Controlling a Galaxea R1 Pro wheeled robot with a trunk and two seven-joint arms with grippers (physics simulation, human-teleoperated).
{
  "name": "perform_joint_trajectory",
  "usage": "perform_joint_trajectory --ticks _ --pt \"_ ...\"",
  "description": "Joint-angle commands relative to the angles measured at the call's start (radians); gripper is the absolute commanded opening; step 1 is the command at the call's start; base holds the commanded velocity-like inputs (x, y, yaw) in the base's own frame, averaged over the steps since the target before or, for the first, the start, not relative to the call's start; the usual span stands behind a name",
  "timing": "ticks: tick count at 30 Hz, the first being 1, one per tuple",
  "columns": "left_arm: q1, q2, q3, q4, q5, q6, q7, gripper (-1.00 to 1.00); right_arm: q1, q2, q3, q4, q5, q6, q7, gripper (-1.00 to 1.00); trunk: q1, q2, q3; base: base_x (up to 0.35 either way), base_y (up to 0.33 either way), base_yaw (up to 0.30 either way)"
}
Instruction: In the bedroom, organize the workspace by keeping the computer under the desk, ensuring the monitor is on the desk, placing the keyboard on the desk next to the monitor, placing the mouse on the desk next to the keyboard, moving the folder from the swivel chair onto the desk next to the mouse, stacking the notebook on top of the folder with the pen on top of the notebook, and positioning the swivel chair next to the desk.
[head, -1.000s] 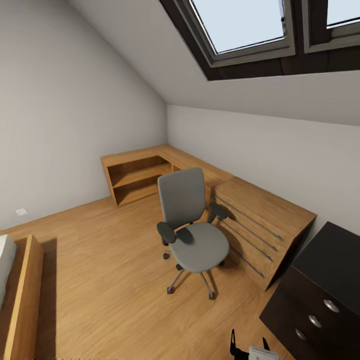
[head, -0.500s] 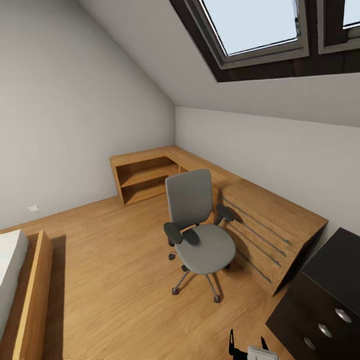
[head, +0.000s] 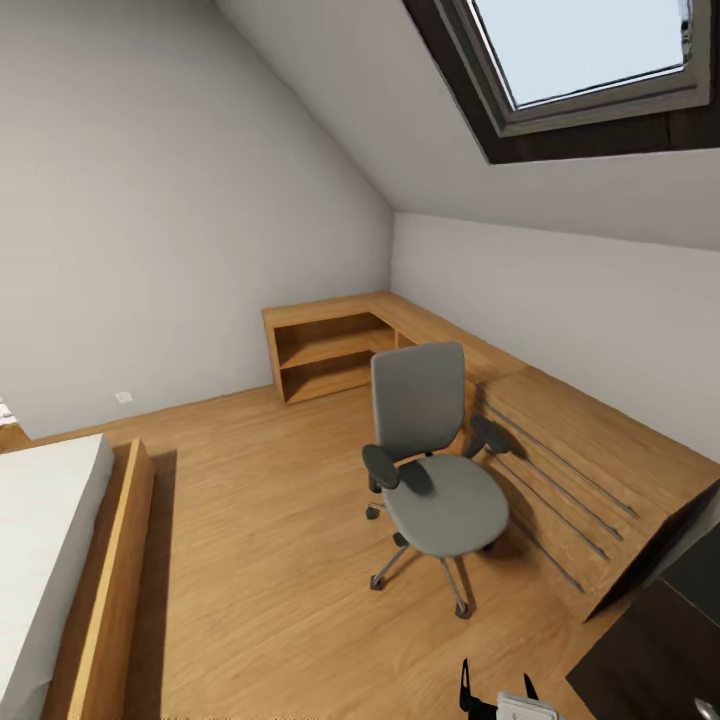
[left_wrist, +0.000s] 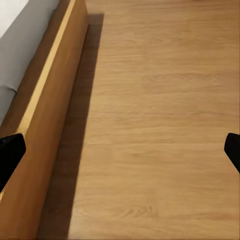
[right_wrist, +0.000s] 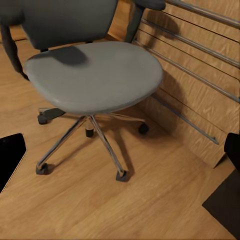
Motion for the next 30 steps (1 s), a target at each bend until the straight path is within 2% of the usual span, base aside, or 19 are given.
perform_joint_trajectory --ticks 1,7,19,30 --pt "-0.001 0.0 -0.008 0.0 0.0 -0.002 0.01 1.0 -0.001 0.001 0.009 0.002 -0.001 -0.002 -0.008 1.0 0.001 -0.002 -0.002 0.0 0.0 0.278" --pt "-0.001 0.001 -0.008 0.0 0.0 -0.002 0.01 1.0 -0.001 0.0 0.009 0.003 0.0 -0.002 -0.008 1.0 0.001 -0.002 -0.002 0.128 0.102 0.278" --pt "-0.001 0.0 -0.008 0.001 0.0 -0.002 0.009 1.0 -0.001 0.0 0.009 0.003 0.0 -0.002 -0.008 1.0 0.001 -0.002 -0.002 0.245 0.182 0.278" --pt "-0.001 0.0 -0.008 0.001 0.0 -0.002 0.009 1.0 -0.001 -0.001 0.009 0.003 0.0 -0.002 -0.008 1.0 0.001 -0.002 -0.002 0.315 0.029 0.278"
